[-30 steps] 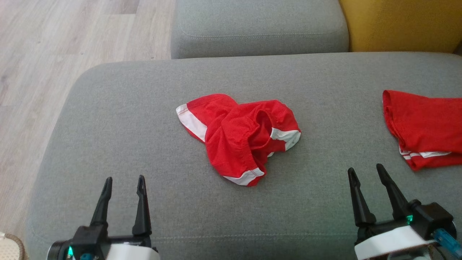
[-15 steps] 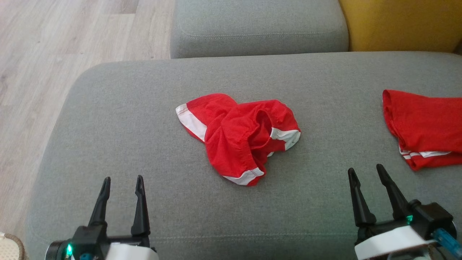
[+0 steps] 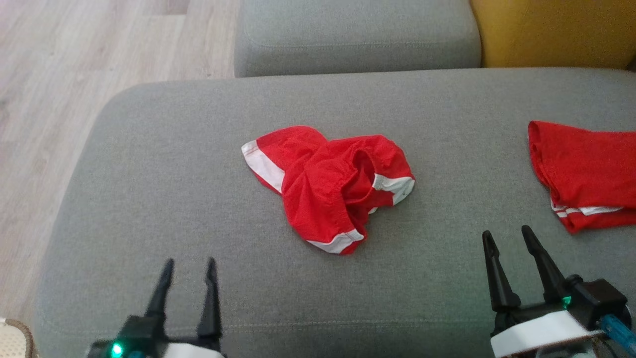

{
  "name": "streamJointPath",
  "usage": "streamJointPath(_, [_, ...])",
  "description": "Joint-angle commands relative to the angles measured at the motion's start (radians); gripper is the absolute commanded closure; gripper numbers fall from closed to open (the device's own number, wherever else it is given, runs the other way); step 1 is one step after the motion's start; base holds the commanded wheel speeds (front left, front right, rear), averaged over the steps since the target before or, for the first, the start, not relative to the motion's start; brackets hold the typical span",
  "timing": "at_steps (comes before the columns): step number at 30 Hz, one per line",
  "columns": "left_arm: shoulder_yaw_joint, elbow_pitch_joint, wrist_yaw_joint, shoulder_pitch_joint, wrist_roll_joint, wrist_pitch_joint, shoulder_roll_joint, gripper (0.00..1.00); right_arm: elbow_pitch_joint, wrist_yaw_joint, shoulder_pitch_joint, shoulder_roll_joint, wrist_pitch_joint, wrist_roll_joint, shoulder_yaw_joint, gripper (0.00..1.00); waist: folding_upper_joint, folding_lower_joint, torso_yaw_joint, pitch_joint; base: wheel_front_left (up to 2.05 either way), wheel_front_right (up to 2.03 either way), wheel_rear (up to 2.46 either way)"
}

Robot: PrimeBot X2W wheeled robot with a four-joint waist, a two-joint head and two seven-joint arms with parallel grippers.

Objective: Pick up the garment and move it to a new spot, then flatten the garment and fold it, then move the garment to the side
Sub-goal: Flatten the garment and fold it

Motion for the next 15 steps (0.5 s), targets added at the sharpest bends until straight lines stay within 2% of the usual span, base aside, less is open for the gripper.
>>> streamJointPath(1, [0.020,-0.019,-0.008,-0.052,-0.001,-0.012,-0.008,0.00,-0.033,0.000,-0.038,-0.009,-0.006,-0.005,0.019,0.00,0.0000,0.0000,-0.003,0.008,0.00,0.00,0.00])
streamJointPath(5, [-0.041,0.061,-0.078,-0.146,-0.013,-0.012,-0.008,0.00,-0.034,0.000,-0.046,-0.009,-0.006,-0.016,0.019,0.00,0.0000,0.0000,-0.015,0.040,0.00,0.00,0.00])
streamJointPath(8, [-0.119,0.125,-0.133,-0.243,-0.061,-0.012,-0.008,0.00,-0.039,0.000,-0.060,-0.009,-0.006,-0.026,0.021,0.00,0.0000,0.0000,-0.031,0.078,0.00,0.00,0.00])
streamJointPath(15, [-0.326,0.284,-0.178,-0.525,-0.139,-0.002,-0.008,0.00,-0.055,0.000,-0.135,-0.009,-0.006,-0.038,0.024,0.00,0.0000,0.0000,-0.088,0.192,0.00,0.00,0.00])
